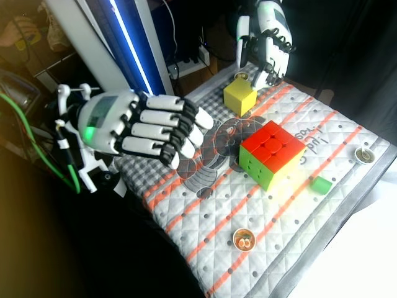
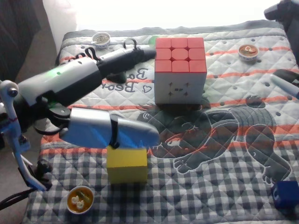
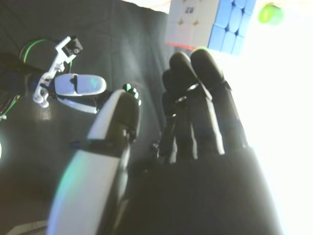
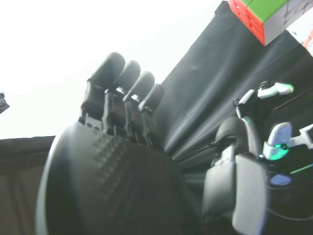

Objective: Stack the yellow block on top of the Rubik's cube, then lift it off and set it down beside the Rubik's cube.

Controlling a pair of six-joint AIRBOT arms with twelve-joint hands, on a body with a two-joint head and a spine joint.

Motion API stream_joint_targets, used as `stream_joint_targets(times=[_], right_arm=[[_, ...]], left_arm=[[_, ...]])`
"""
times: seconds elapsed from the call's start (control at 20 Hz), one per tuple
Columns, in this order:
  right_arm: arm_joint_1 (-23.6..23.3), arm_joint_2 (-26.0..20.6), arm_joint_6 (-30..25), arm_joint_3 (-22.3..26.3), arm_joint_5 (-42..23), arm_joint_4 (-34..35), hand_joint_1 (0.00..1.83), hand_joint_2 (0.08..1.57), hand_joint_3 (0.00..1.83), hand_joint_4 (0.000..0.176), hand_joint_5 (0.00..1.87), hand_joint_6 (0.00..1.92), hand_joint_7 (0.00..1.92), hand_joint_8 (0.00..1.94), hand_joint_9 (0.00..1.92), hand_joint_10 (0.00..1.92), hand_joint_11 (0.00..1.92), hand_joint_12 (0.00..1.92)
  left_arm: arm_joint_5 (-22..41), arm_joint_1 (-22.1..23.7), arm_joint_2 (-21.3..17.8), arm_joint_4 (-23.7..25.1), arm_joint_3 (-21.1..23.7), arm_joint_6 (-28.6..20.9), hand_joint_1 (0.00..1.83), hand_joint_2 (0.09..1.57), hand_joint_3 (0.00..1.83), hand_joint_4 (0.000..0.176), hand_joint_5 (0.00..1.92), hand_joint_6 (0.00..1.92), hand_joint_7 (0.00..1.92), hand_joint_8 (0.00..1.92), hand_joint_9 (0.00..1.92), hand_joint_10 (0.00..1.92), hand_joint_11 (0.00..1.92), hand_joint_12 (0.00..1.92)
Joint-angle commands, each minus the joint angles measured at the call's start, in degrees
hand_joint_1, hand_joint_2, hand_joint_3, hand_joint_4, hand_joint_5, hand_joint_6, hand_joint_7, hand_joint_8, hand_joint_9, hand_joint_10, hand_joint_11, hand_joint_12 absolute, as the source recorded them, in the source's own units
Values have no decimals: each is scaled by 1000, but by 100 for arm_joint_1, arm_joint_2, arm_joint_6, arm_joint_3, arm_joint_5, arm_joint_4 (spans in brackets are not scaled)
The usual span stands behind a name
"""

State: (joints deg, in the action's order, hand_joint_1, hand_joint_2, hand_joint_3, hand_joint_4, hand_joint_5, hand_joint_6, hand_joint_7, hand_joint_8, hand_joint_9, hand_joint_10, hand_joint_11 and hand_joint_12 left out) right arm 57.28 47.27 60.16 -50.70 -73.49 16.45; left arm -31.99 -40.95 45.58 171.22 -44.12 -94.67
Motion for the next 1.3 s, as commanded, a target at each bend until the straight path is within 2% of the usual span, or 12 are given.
stream_joint_targets(times=[0.0, 0.05, 0.15, 0.2, 0.25, 0.3, 0.4, 0.45, 0.6, 0.85, 1.0, 1.25], right_arm=[[-32, -7, -14, -12, -717, -75, 985, 916, 123, 0, 379, 744, 542, 470, 406, 827, 117, 1529], [-26, -7, -14, -11, -717, -74, 987, 926, 103, 0, 373, 746, 538, 461, 399, 823, 104, 1540], [-22, -4, -14, -12, -717, -74, 1008, 931, 94, 0, 370, 748, 539, 461, 393, 825, 103, 1543], [-22, -4, -14, -12, -717, -73, 1006, 940, 74, 0, 362, 753, 532, 476, 387, 846, 102, 1539], [-21, -1, -14, -15, -717, -73, 1001, 944, 69, 0, 360, 752, 539, 484, 399, 855, 120, 1540], [-21, 2, -14, -16, -717, -72, 1008, 958, 59, 0, 363, 738, 539, 478, 409, 823, 120, 1514], [-18, 4, -14, -17, -717, -69, 971, 985, 38, 0, 390, 698, 574, 453, 444, 772, 124, 1541], [-16, 4, -14, -18, -717, -67, 972, 994, 32, 0, 415, 692, 599, 454, 456, 777, 125, 1563], [-16, 7, -15, -21, -716, -61, 916, 1011, 22, 0, 403, 693, 581, 421, 433, 770, 148, 1571], [-13, 7, -159, -63, -716, -61, 897, 1035, 5, 0, 355, 768, 468, 573, 234, 1065, 0, 1684], [-12, 7, -197, -73, -716, -62, 903, 1022, 0, 1, 396, 591, 512, 442, 241, 960, 0, 1581], [-15, 6, -215, -78, -717, -66, 889, 1061, 6, 0, 507, 685, 597, 316, 415, 767, 119, 1550]], left_arm=[[-648, 51, 0, 136, -5, -32, 760, 757, 27, 20, 160, 17, 0, 0, 0, 1, 0, 683], [-649, 49, 2, 136, -6, -32, 831, 777, 20, 7, 123, 8, 0, 0, 0, 0, 0, 561], [-570, 58, 11, 136, -5, -32, 780, 780, 7, 17, 140, 11, 114, 20, 140, 49, 0, 963], [-489, 63, 19, 136, -5, -29, 717, 775, 3, 0, 227, 36, 144, 20, 188, 66, 0, 1178], [-394, 62, 24, 136, -5, -27, 696, 765, 0, 6, 251, 35, 150, 14, 200, 69, 0, 1313], [-255, 61, 25, 136, -4, -23, 703, 749, 0, 20, 259, 29, 162, 14, 224, 83, 0, 1418], [62, 55, 35, 136, 1, -13, 684, 777, 6, 93, 220, 4, 143, 2, 188, 77, 0, 1510], [214, 49, 52, 136, -7, -7, 704, 786, 9, 98, 227, 7, 152, 6, 189, 78, 0, 1522], [713, 41, 126, 136, -77, 69, 687, 777, 2, 61, 248, 5, 162, 2, 164, 62, 0, 1331], [1288, 66, 248, 136, -186, 302, 686, 781, 4, 96, 170, 0, 97, 1, 90, 7, 0, 876], [1595, 58, 428, 136, -363, 302, 712, 792, 3, 78, 192, 4, 129, 6, 119, 12, 0, 1035], [1896, 46, 629, 136, -583, 302, 697, 849, 17, 67, 231, 16, 131, 14, 111, 5, 0, 910]])
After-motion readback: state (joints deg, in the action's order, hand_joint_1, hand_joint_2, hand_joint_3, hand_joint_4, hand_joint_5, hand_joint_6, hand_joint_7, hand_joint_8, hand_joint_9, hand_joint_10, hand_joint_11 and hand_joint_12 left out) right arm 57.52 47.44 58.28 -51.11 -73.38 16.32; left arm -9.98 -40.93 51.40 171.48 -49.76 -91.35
